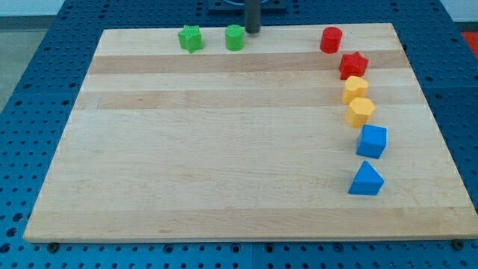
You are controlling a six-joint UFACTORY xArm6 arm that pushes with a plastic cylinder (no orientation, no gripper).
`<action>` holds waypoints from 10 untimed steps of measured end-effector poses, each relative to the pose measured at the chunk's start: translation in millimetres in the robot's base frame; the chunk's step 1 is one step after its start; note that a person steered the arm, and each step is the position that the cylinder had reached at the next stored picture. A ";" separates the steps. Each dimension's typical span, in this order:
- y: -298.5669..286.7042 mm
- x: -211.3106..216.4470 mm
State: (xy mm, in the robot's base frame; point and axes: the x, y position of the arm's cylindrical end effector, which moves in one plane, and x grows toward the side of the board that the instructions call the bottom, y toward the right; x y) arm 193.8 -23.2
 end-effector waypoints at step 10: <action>182.0 36.0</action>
State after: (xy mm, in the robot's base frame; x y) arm 229.8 158.8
